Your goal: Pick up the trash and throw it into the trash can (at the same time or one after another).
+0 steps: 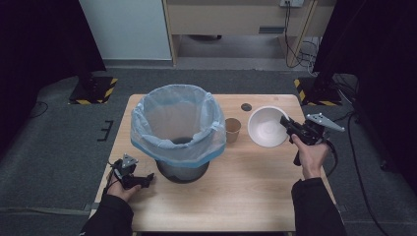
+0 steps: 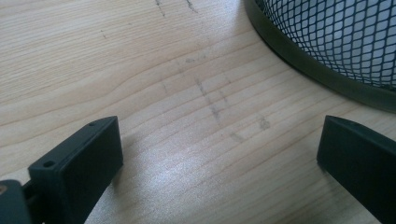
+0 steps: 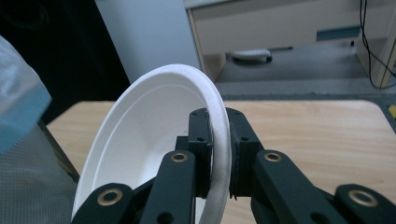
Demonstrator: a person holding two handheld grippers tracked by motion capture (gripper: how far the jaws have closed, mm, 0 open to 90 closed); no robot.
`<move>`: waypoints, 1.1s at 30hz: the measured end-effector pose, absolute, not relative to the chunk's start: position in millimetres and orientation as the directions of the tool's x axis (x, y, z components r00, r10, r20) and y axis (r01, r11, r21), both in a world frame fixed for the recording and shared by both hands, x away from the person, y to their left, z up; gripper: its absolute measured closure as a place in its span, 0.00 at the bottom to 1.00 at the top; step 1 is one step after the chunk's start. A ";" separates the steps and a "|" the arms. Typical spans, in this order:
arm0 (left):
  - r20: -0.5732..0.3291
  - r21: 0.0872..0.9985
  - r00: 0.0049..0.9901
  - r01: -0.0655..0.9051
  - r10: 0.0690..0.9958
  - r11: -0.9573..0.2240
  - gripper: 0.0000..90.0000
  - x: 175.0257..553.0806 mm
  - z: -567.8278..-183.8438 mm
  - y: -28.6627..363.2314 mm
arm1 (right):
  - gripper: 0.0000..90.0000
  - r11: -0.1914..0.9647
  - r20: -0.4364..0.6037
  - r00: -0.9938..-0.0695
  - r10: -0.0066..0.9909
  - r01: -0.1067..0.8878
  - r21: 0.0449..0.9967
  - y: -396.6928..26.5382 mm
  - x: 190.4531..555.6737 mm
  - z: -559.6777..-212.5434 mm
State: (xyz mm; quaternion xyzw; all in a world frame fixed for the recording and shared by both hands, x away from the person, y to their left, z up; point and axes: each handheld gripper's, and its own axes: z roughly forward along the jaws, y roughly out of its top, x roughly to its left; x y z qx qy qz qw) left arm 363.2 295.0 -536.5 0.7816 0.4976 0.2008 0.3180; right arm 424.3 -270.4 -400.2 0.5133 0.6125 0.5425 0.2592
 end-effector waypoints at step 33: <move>-0.003 0.697 0.424 0.650 0.906 -0.303 0.00 363.2 -536.5 295.0 | 0.92 -0.242 0.248 -0.417 0.874 0.069 0.968 -256.8 388.7 -330.3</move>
